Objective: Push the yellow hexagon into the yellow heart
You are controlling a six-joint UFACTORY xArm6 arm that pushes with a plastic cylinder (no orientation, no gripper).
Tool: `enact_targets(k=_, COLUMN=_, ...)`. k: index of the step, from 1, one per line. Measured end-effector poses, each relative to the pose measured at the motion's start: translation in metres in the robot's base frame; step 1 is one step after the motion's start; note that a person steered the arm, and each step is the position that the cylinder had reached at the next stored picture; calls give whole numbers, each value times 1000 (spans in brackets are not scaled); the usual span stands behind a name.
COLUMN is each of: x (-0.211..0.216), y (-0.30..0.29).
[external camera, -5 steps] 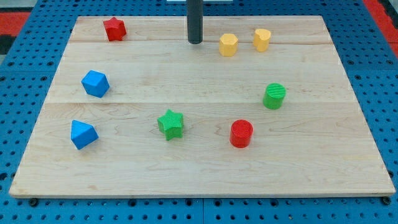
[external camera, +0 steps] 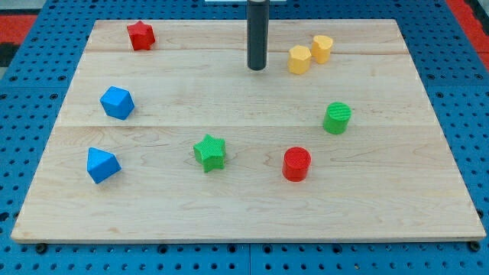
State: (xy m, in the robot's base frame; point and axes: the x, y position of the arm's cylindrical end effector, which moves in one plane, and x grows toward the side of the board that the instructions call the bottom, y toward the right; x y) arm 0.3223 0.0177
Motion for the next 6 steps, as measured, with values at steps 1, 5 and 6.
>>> enact_targets(k=1, x=2, y=28)
enact_targets(k=5, x=-13, y=85)
enact_targets(k=6, x=-17, y=110)
